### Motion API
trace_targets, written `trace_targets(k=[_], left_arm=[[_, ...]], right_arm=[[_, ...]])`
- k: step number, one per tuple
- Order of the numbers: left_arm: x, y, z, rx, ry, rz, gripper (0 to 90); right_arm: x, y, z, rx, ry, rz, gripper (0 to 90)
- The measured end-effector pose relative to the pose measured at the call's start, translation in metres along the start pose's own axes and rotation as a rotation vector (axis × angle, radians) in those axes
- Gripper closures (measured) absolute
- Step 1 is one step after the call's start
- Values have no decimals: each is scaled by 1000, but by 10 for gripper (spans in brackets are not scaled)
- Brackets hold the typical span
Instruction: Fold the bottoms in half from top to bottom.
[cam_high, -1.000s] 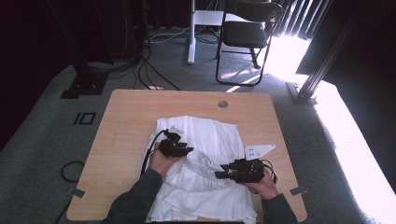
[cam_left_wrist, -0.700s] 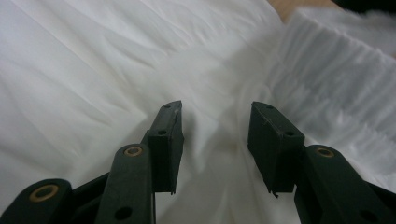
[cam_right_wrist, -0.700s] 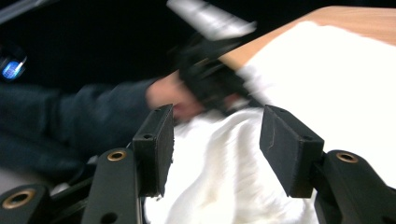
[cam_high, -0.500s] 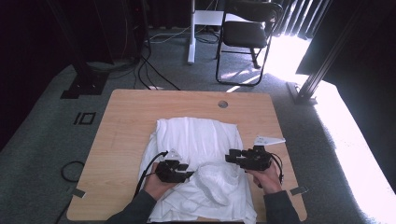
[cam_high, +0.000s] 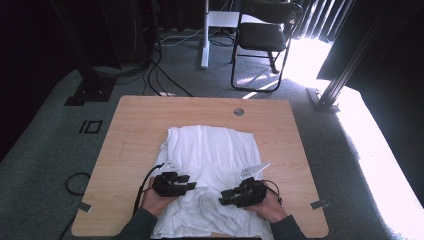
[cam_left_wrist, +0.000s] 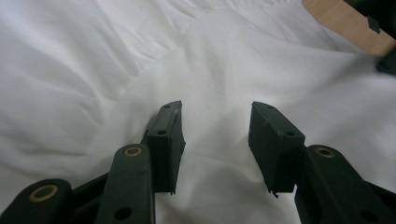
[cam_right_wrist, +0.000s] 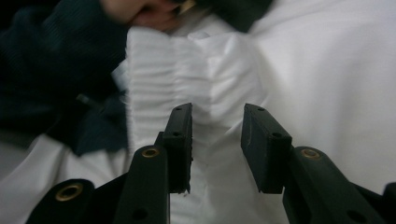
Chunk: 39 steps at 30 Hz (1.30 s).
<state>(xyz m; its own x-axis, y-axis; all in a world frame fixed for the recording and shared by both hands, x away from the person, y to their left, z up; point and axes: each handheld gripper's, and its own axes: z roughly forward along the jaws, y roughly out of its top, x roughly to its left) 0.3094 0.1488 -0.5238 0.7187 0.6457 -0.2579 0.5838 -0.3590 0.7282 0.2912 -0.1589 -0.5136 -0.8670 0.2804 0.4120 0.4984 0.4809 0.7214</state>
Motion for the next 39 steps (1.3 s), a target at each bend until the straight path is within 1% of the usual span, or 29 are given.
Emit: trace_targets(k=[1,2,3,5,6,7,8,10,11,12,13,15,16,17,18,20,22,24,25,26,27,28,29,31,34,36,37,38,39], left_arm=[[1,0,-3,-12,7,1,567],[3,1,-7,-30,22,4,562],[5,2,-12,-52,34,-2,559],[13,4,-24,-95,69,-15,533],[13,4,-24,-95,69,-15,530],[24,6,-37,-133,133,-27,530],[31,7,-44,-151,167,-44,527],[49,7,-54,-178,239,-74,532],[59,7,-56,-167,275,-95,533],[68,6,-56,-156,310,-127,533],[77,6,-54,-140,323,-154,530],[91,3,-47,-98,344,-218,477],[97,1,-43,-80,324,-255,465],[100,-2,-38,-65,315,-276,442],[102,-4,-33,-38,332,-292,410],[102,-9,-25,-22,329,-313,387],[99,-12,-24,-38,325,-318,352],[98,-13,-25,-32,316,-316,373],[93,-14,-25,-12,337,-288,373],[90,-15,-24,0,345,-270,579],[88,-16,-25,17,359,-248,714],[88,-17,-26,27,370,-248,842],[89,-20,-29,21,372,-255,897],[91,-25,-35,11,393,-257,900],[97,-33,-46,0,408,-292,900],[99,-33,-49,1,410,-307,900],[100,-31,-48,1,424,-316,881],[100,-28,-48,7,437,-305,745],[101,-24,-49,-9,439,-296,660]], right_arm=[[5,1,2,16,16,-24,609],[8,2,3,20,9,-45,590],[8,3,1,4,-22,-58,562],[2,7,-11,-61,-97,-30,527],[2,7,-11,-61,-97,-30,527],[-4,8,-19,-108,-146,-3,516],[-16,8,-39,-186,-276,52,533],[-27,4,-56,-226,-436,104,566],[-34,1,-62,-227,-512,129,588],[-42,-3,-66,-221,-571,165,596],[-50,-6,-69,-202,-629,199,598],[-63,-14,-68,-165,-718,255,568],[-68,-18,-65,-151,-753,277,544],[-72,-20,-62,-134,-774,288,532],[-75,-23,-58,-114,-796,293,513],[-81,-25,-51,-98,-794,315,490],[-85,-26,-45,-91,-787,336,491],[-86,-26,-42,-83,-777,338,511],[-86,-25,-39,-68,-791,330,546],[-84,-24,-34,-30,-818,303,730],[-83,-24,-34,-14,-832,291,811],[-82,-23,-34,5,-853,281,883],[-81,-24,-35,13,-864,283,893],[-81,-27,-40,19,-904,292,898],[-85,-34,-51,-24,-918,329,899],[-90,-36,-55,-48,-888,361,895],[-93,-36,-56,-53,-873,367,888],[-97,-31,-58,-52,-846,360,800],[-98,-28,-60,-65,-862,342,712]])
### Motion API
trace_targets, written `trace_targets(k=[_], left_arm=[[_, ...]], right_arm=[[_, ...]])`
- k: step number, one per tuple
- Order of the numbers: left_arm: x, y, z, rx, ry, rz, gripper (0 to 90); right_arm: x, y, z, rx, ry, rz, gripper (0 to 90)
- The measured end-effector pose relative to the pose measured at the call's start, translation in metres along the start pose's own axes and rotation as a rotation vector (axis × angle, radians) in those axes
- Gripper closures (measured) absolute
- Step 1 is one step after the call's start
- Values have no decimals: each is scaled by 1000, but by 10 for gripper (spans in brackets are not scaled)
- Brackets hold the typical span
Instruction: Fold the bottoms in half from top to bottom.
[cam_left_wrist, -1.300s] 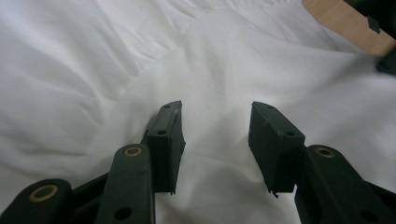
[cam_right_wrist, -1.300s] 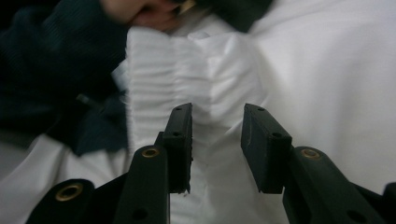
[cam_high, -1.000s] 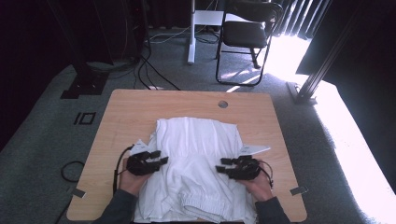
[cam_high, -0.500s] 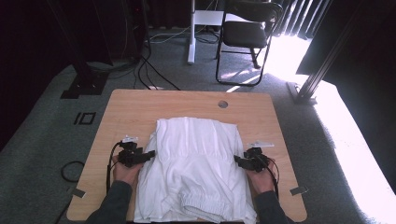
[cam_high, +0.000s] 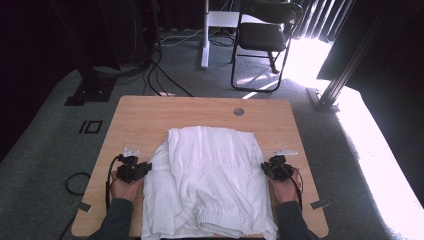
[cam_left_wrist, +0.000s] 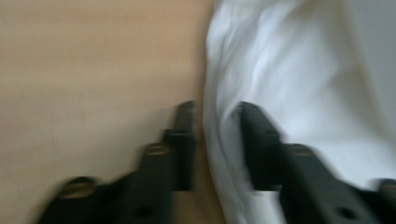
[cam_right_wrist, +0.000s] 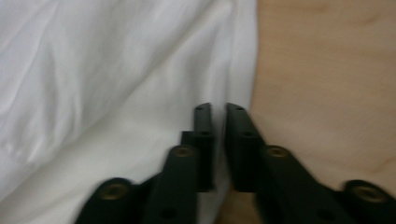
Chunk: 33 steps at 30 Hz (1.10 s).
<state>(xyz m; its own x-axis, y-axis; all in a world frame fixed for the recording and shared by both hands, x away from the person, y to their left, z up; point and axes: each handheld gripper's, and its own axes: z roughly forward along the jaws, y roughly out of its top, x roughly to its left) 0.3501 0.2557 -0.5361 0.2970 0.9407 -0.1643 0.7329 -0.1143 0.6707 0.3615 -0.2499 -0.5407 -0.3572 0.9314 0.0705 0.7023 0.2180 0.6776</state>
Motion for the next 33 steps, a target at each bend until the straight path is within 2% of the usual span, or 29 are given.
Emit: trace_targets(k=[1,3,5,7,9,11,13,14,17,20,22,24,26,27,29,31,32,33], left_arm=[[1,6,-2,-23,-5,0,660],[1,21,-6,-85,-19,-23,535],[-1,40,-10,-146,-54,-26,458],[-6,60,-10,-195,-100,-25,401],[-12,80,-8,-223,-151,-23,351],[-19,97,-2,-228,-178,-11,317],[-25,111,9,-216,-184,-14,289],[-28,116,16,-204,-173,-15,289],[-31,125,42,-119,-128,-19,275],[-29,121,68,-19,-89,-28,273],[-25,116,81,33,-61,-27,256],[-21,111,88,58,-56,-36,255],[-18,107,91,77,-47,-33,257],[-16,105,93,89,-38,-30,257],[-13,101,93,78,-49,-29,267],[-15,100,92,85,-37,-15,287],[-16,100,92,89,-46,-5,333],[-17,100,92,92,-64,4,505]], right_arm=[[0,0,0,0,0,0,712],[-6,11,-3,-42,43,31,562],[-11,25,-2,-77,98,67,468],[-15,40,4,-98,129,99,406],[-17,55,14,-110,139,127,358],[-18,68,24,-120,145,147,329],[-20,83,42,-99,125,164,302],[-20,83,42,-99,125,164,302],[-20,90,59,-71,107,176,288],[-17,91,74,-34,92,186,286],[-12,90,84,0,75,169,288],[-10,90,86,15,69,167,292],[-4,91,88,21,41,127,313],[-2,92,88,29,32,110,334],[2,95,89,56,-6,74,401],[5,97,88,76,-6,37,529],[8,98,89,83,-4,15,586],[9,101,89,99,27,7,721]])
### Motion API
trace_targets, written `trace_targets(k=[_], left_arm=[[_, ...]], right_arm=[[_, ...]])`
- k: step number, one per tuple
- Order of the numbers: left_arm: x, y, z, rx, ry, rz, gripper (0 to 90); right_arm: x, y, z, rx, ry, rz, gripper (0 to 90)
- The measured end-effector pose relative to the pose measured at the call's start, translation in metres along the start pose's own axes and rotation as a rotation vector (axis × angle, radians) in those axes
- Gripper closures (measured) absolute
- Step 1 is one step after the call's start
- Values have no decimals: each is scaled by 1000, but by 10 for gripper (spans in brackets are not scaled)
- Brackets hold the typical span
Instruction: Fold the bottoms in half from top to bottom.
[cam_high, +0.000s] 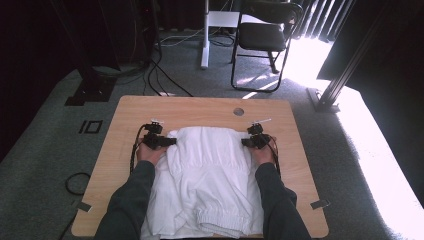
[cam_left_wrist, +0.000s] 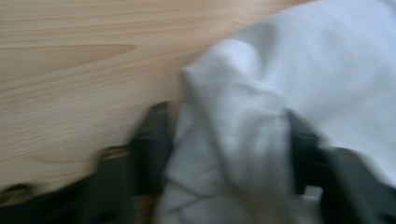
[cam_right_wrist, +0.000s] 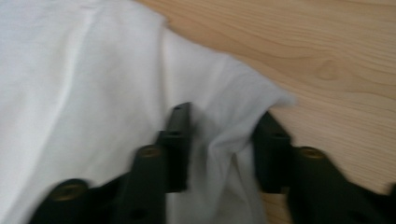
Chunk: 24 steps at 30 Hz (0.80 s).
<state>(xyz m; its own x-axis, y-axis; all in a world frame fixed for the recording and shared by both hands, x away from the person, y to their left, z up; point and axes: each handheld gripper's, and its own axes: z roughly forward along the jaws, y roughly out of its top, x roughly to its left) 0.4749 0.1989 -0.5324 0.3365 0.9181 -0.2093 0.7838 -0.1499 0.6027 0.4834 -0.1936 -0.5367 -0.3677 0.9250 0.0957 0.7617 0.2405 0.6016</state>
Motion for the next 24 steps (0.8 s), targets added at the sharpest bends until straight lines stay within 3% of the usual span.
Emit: trace_targets(k=[1,4,6,10,14,15,17,21,23,24], left_arm=[[0,0,0,10,-27,2,505],[2,1,-2,6,-59,-23,751],[5,2,-6,-7,-81,-45,821],[8,6,-20,-52,-117,-28,828],[18,13,-44,-159,-217,-92,830],[19,15,-50,-180,-231,-85,830],[17,19,-63,-234,-262,-60,829],[11,23,-92,-297,-294,-15,827],[7,19,-108,-321,-303,24,825],[7,19,-108,-321,-303,24,824]], right_arm=[[0,0,0,0,0,0,721],[-7,0,0,1,60,63,854],[-14,-1,-2,-14,88,95,870],[-17,0,-9,-46,98,77,873],[-24,6,-25,-136,138,110,875],[-30,9,-33,-183,175,136,875],[-34,13,-44,-240,217,141,875],[-33,18,-75,-360,282,93,874],[-30,15,-92,-402,297,45,874],[-30,15,-92,-402,297,45,874]])
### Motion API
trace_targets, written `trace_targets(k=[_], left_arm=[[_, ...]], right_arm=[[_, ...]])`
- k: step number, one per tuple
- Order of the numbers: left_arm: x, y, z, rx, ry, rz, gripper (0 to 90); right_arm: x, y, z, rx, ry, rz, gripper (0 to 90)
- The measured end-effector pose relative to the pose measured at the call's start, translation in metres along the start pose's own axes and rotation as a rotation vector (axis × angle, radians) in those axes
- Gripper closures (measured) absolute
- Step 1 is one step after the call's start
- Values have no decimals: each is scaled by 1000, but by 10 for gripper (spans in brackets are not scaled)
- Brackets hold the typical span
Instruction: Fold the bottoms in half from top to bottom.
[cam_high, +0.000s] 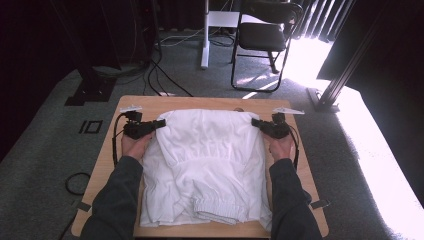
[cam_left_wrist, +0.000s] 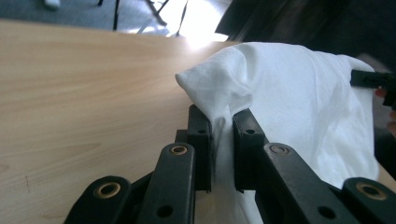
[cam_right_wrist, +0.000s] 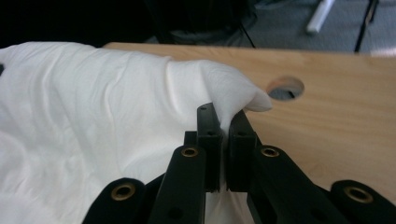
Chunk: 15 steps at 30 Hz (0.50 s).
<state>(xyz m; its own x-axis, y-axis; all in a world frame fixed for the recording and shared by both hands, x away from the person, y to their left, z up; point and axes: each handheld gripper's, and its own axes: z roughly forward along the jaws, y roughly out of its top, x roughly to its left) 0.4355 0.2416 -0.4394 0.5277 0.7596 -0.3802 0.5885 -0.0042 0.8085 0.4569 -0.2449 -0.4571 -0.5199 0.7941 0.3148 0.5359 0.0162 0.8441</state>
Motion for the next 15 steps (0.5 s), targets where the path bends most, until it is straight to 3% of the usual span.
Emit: trace_targets(k=[2,6,8,12,13,15], left_arm=[[-17,-5,-23,-32,-30,55,823],[-38,-23,-52,-65,-72,116,821],[-47,-34,-63,-69,-89,144,820],[-58,-53,-79,-71,-118,155,817],[-66,-71,-89,-52,-119,180,815],[-71,-89,-96,-23,-116,187,811]], right_arm=[[14,-3,-27,-50,38,-72,874],[32,-24,-63,-92,88,-131,873],[36,-35,-77,-98,117,-130,873],[43,-54,-97,-109,158,-122,872],[49,-69,-109,-100,179,-123,871],[54,-86,-119,-87,185,-129,871]])
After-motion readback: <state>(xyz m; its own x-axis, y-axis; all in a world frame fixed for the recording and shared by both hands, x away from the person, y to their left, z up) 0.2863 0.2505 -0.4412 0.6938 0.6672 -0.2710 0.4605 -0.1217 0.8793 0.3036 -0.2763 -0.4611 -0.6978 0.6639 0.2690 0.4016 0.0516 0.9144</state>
